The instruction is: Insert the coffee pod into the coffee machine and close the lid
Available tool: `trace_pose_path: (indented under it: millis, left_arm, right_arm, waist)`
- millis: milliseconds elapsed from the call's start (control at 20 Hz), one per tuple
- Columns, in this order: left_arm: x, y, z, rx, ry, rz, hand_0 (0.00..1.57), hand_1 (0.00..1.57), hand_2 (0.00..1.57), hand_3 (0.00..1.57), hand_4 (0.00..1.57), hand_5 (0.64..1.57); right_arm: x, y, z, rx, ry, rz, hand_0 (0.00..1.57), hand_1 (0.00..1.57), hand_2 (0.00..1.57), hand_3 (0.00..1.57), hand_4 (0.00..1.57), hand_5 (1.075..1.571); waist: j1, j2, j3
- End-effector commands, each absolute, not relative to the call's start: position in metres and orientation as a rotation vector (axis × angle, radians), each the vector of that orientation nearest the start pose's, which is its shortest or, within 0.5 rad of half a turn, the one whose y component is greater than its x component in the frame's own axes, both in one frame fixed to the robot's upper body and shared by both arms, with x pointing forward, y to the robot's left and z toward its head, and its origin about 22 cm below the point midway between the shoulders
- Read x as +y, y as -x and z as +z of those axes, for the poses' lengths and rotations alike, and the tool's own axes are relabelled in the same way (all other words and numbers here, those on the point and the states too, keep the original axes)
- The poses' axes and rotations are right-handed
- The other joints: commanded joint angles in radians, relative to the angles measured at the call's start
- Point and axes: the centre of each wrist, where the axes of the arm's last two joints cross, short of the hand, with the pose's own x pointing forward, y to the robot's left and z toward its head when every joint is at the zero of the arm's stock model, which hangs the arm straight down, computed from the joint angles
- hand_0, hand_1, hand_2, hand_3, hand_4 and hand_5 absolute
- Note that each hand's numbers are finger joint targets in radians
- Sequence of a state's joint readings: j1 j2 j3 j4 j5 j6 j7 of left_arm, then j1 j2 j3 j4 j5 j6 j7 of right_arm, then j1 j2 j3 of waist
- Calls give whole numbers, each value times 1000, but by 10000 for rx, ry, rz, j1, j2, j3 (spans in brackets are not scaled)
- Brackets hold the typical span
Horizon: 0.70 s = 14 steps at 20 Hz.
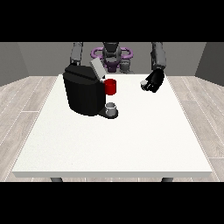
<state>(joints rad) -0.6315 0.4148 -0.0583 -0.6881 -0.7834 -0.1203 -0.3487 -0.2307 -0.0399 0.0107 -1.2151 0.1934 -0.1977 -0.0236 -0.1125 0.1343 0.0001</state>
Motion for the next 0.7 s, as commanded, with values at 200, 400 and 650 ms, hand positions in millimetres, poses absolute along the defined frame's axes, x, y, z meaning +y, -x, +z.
trace_pose_path:
  millis: [200,400,650]
  left_arm:
    - [269,-412,72,-13386,-4696,-12593,1371,1371,1379,1325,504,1571]
    - [260,-410,69,-13520,-4636,-12737,1402,1402,1390,1329,542,1571]
    - [240,-420,85,-13398,-4460,-12761,1424,1424,1404,1341,557,1571]
  right_arm:
    - [-234,-300,-40,-14361,2729,1500,0,0,0,0,0,1571]
    - [-230,-297,-41,-14317,2766,1339,0,0,0,0,0,1571]
    - [-213,-300,-31,-14668,2341,1401,0,0,0,0,0,1571]
  waist:
    - [209,-719,5]
    - [71,-842,1]
    - [-240,-1046,0]
